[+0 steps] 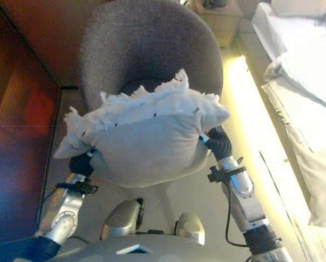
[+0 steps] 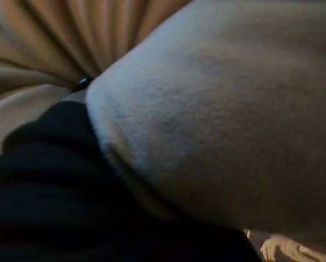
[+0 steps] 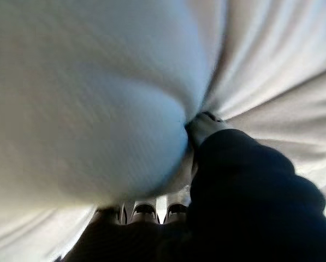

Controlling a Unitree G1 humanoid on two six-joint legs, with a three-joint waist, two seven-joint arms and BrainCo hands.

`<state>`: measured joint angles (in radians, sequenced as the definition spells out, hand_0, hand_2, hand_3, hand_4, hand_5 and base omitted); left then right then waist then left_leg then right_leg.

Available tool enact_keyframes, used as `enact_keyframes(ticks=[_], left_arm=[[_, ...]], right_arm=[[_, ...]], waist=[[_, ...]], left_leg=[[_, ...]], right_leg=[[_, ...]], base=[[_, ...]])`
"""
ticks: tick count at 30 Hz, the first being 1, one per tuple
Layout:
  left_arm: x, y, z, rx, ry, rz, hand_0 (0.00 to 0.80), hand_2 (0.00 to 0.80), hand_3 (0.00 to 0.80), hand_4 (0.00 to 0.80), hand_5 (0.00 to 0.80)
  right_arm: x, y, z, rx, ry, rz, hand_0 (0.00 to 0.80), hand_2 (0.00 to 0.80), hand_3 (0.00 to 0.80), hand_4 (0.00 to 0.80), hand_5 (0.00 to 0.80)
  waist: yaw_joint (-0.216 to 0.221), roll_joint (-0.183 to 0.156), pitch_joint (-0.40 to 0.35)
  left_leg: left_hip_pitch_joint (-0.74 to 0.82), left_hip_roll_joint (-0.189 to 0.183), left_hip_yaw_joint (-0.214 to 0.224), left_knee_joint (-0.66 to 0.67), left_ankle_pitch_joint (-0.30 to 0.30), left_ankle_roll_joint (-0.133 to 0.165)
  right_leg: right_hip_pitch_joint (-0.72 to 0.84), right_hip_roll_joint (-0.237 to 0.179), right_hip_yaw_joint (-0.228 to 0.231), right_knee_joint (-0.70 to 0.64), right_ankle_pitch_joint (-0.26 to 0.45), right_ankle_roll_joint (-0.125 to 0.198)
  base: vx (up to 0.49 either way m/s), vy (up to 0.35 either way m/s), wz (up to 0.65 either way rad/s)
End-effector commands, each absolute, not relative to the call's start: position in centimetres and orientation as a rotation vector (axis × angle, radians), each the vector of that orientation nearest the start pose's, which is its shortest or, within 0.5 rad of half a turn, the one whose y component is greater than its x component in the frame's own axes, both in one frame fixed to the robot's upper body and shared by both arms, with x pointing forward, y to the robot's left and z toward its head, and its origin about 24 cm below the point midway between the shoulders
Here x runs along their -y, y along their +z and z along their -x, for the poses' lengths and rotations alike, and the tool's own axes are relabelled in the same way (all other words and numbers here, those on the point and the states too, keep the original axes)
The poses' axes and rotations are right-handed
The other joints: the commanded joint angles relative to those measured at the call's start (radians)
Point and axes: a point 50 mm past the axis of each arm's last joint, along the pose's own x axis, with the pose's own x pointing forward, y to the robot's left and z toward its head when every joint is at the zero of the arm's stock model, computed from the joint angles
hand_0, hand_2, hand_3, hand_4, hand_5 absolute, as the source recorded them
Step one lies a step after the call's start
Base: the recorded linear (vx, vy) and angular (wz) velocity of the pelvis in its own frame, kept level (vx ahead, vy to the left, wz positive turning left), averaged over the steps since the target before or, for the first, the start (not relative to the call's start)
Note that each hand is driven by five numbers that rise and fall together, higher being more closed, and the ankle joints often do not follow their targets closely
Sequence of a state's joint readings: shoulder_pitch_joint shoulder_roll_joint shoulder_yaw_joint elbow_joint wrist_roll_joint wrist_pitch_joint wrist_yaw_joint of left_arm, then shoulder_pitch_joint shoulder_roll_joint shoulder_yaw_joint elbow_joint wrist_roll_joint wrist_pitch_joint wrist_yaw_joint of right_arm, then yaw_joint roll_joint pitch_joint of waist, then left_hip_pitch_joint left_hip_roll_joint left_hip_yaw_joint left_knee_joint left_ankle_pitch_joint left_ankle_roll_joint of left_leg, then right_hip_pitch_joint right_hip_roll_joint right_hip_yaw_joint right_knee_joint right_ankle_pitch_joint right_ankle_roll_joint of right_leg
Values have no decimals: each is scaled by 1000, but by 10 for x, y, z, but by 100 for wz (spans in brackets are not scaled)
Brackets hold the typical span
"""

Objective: Pick up the cushion and take it to the sofa

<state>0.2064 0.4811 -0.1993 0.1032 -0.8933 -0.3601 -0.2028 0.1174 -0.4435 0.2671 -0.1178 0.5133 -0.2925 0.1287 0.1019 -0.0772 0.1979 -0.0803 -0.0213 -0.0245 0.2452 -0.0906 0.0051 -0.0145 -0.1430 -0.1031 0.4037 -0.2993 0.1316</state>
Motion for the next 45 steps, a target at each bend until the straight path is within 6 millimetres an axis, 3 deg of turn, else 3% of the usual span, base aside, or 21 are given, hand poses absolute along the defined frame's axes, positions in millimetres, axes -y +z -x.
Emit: enact_keyframes(ticks=[1,3,6,8,10,12,14,16,17,18,20,21,23,24,27,36,45], left_arm=[[-175,57,-216,221,-323,396,800,800,800,800,800],[-173,59,-217,228,-317,390,800,800,800,800,800],[-170,64,-222,246,-344,382,800,800,800,800,800],[-168,67,-226,256,-362,378,800,800,800,800,800],[-168,66,-227,262,-362,372,800,800,800,800,800],[-169,62,-228,233,-316,404,800,800,800,800,800],[-171,61,-226,240,-312,404,800,800,800,800,800],[-170,61,-223,246,-317,408,800,800,800,800,800],[-168,58,-222,242,-318,411,800,800,800,800,800],[-167,57,-221,236,-314,419,800,800,800,800,800],[-164,54,-220,224,-310,443,800,800,800,800,800],[-163,54,-221,224,-312,448,800,800,800,800,800],[-161,54,-223,220,-314,456,800,800,800,800,800],[-159,51,-226,210,-302,464,800,800,800,800,800],[-152,46,-234,179,-272,477,800,800,800,800,800],[-141,41,-252,137,-244,371,800,800,800,800,800],[-124,60,-297,161,-281,236,800,800,800,800,800]], right_arm=[[134,90,-213,337,563,-140,800,800,800,800,800],[135,90,-212,347,558,-140,800,800,800,800,800],[135,90,-219,350,527,-136,800,800,800,800,800],[134,91,-226,346,505,-127,800,800,800,800,800],[134,90,-228,343,506,-122,800,800,800,800,800],[137,91,-231,306,507,-114,800,800,800,800,800],[141,89,-227,287,515,-94,800,800,800,800,800],[145,84,-228,266,504,-85,800,800,800,800,800],[147,79,-228,259,493,-78,800,800,800,800,800],[148,77,-228,255,490,-72,800,800,800,800,800],[148,73,-225,242,495,-59,800,800,800,800,800],[149,71,-223,232,486,-42,800,800,800,800,800],[150,70,-222,221,472,-28,800,800,800,800,800],[147,69,-225,207,465,-16,800,800,800,800,800],[148,66,-230,188,448,-4,800,800,800,800,800],[145,57,-247,150,378,-19,800,800,800,800,800],[121,70,-298,152,323,-29,800,800,800,800,800]], waist=[[-33,52,-51],[-52,48,-43],[-89,50,-32],[-111,54,-26],[-115,48,-34],[-122,38,-62],[-127,38,-74],[-117,28,-66],[-105,23,-51],[-99,23,-43],[-93,40,-31],[-91,54,-25],[-89,64,-11],[-86,52,-14],[-90,50,-32],[-66,34,-73],[-47,20,-75]], left_leg=[[18,13,2,-184,89,-6],[47,12,12,-198,67,-11],[105,21,1,-210,10,-10],[157,47,-13,-213,-28,-4],[174,66,-14,-188,-56,-11],[218,121,-18,-99,-74,-38],[175,177,-24,58,42,-75],[67,188,-2,249,94,-69],[-12,170,25,281,97,-58],[-25,158,29,270,90,-55],[-4,125,74,44,100,-74],[-5,114,82,-64,129,-86],[-32,109,70,-103,186,-99],[-11,83,42,-121,114,-71],[64,87,37,-220,97,-72],[151,99,46,-303,78,-74],[172,95,56,-333,60,-62]], right_leg=[[20,58,-91,-220,194,-49],[-6,37,-48,-350,282,-27],[-76,-17,59,-452,433,14],[-95,-13,106,-423,423,19],[-78,-10,93,-416,398,11],[-75,0,82,-381,370,-7],[-60,25,80,-367,339,-52],[-20,29,56,-376,334,-76],[22,33,39,-395,328,-84],[39,31,28,-404,324,-82],[77,35,-9,-428,303,-68],[96,44,-17,-439,295,-64],[122,58,-19,-439,277,-71],[121,42,-8,-442,276,-67],[135,43,-33,-458,275,-66],[152,36,-53,-491,280,-43],[141,21,-60,-491,294,-17]], base=[[310,-111,-19],[267,-142,-19],[364,-205,13],[374,-252,18],[367,-300,21],[464,-350,10],[318,-249,14],[251,-244,21],[236,-174,26],[232,-77,8],[266,76,4],[258,113,24],[173,71,33],[193,101,23],[207,90,1],[185,74,11],[105,12,0]])
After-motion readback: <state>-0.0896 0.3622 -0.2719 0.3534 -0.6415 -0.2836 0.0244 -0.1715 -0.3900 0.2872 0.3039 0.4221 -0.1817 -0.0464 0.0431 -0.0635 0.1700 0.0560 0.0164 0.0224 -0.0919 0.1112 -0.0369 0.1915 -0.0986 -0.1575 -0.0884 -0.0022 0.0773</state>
